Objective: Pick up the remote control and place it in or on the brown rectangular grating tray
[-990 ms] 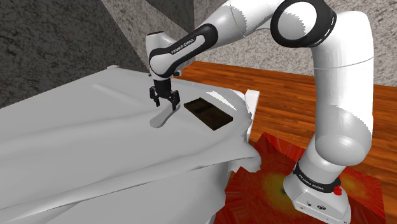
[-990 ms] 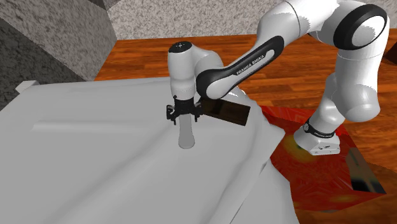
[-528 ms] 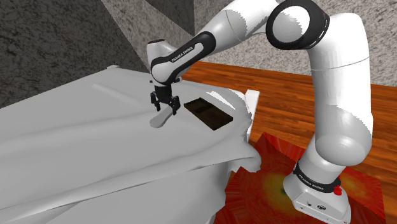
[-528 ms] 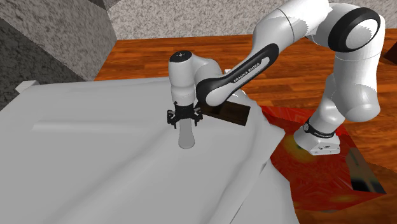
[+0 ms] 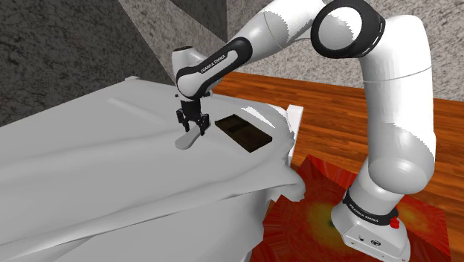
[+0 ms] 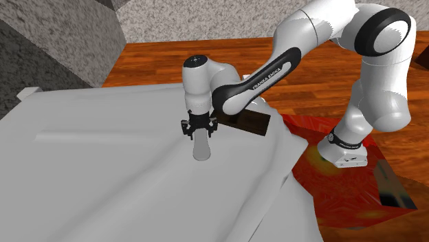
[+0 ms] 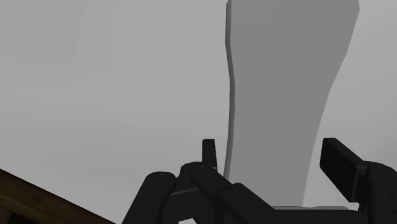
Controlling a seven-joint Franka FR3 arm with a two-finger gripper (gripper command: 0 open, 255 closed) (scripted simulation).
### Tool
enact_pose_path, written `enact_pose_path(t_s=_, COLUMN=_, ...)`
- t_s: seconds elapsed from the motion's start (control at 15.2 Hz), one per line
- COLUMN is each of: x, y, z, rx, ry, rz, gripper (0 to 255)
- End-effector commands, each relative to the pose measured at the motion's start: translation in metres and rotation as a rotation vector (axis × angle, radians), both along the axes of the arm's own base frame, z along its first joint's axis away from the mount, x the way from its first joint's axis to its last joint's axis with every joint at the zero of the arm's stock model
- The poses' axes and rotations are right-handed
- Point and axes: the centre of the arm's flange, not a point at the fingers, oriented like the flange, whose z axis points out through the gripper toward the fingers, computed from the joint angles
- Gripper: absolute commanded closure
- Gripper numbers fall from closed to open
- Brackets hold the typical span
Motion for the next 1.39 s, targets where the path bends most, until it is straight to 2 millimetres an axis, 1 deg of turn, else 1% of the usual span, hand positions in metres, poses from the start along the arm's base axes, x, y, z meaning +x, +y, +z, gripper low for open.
enact_pose_path(t_s=0.0, x=0.0, y=0.0, z=0.0, rx=0.0, ry=0.0, rz=0.0, gripper=255)
enact_pose_path(t_s=0.4, x=0.0, y=0.0, z=0.0, rx=0.0, ry=0.0, rz=0.0, gripper=255)
enact_pose_path(t_s=1.32, x=0.0, y=0.0, z=0.074, rx=0.0, ry=0.0, rz=0.0, gripper=255)
